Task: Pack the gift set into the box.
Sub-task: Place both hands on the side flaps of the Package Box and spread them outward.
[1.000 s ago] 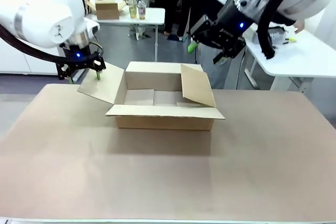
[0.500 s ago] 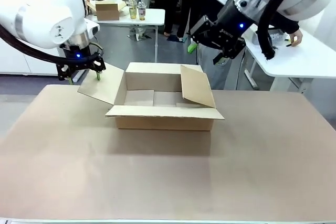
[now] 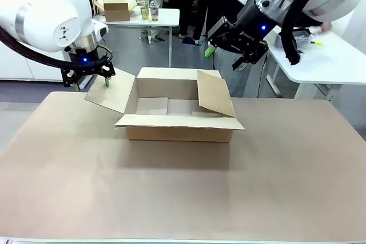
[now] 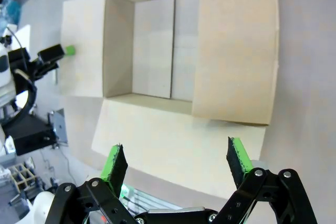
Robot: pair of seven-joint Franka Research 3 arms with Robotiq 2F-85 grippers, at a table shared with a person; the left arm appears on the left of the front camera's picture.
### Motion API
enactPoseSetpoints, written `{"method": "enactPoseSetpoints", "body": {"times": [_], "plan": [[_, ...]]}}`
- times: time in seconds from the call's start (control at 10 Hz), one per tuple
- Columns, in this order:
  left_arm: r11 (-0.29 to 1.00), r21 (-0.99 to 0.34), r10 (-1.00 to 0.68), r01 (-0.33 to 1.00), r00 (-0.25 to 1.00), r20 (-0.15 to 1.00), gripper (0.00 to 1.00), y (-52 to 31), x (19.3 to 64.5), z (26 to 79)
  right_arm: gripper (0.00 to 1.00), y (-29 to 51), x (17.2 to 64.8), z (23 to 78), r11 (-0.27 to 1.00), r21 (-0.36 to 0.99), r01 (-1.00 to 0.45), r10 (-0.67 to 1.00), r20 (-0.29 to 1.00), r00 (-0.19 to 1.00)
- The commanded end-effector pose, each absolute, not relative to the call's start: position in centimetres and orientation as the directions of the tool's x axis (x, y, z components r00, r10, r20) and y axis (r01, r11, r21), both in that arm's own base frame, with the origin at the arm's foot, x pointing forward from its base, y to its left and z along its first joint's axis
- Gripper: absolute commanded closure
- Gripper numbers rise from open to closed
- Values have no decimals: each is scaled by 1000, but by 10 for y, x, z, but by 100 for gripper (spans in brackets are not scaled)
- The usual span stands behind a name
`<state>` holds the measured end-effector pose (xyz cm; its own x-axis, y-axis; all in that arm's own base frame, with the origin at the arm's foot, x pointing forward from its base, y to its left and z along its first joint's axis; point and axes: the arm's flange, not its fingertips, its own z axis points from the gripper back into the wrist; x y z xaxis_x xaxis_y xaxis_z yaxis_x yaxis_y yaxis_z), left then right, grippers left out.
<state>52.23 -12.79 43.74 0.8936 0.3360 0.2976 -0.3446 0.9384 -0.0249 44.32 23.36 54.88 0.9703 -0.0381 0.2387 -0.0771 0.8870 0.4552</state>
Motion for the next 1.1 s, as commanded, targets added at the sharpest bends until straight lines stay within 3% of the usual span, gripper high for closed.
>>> {"method": "enactPoseSetpoints", "body": {"times": [0.0,0.4,0.6,1.0], "plan": [[932,-10,348,-363,886,308,0,-129,522,439,0,294,510,507,978,200,54,-82,136,987],[932,-10,348,-363,886,308,0,-129,522,439,0,344,546,442,998,-53,41,-33,141,990],[932,-10,348,-363,886,308,0,-129,522,439,0,353,548,441,994,-107,25,-3,202,979],[932,-10,348,-363,886,308,0,-129,522,439,0,365,551,427,977,-215,-12,50,175,983]]}}
